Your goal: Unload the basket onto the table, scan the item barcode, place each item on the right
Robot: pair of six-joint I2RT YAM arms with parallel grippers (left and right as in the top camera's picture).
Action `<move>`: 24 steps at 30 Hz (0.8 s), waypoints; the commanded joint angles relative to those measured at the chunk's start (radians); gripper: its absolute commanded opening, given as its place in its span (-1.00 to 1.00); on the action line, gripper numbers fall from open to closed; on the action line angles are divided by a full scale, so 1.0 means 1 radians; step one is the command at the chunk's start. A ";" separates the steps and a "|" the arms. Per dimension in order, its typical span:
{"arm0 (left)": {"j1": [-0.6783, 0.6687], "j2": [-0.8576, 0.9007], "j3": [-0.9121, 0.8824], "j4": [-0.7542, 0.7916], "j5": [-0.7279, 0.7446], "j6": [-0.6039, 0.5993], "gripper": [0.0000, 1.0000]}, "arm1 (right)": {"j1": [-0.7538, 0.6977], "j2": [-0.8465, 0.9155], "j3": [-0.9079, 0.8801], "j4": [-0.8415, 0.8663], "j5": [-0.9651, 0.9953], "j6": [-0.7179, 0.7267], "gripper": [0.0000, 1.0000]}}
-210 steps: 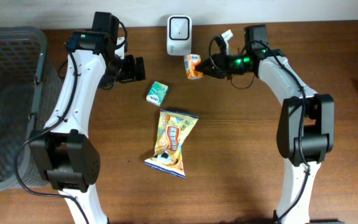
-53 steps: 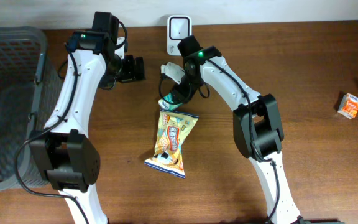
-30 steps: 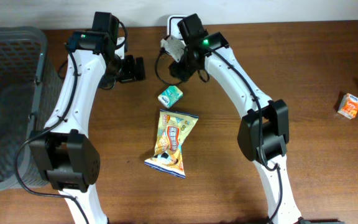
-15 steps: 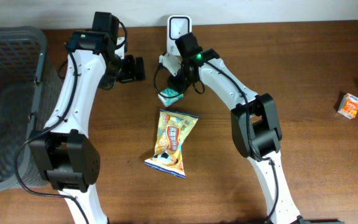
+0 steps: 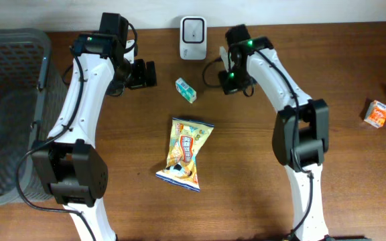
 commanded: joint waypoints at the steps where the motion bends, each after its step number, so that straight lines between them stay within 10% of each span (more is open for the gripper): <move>1: 0.000 0.002 0.001 0.002 0.011 0.001 0.98 | 0.047 -0.044 0.000 0.103 -0.248 0.010 -0.92; 15: 0.000 0.002 0.001 0.002 0.011 0.001 0.98 | 0.193 0.069 0.001 0.257 -0.315 0.121 -0.90; 18: 0.000 0.002 0.001 0.002 0.011 0.001 0.98 | 0.171 0.060 0.023 0.259 -0.316 0.111 0.06; 24: 0.000 0.002 0.001 0.002 0.011 0.001 0.98 | 0.174 0.090 0.013 0.257 -0.267 0.023 0.14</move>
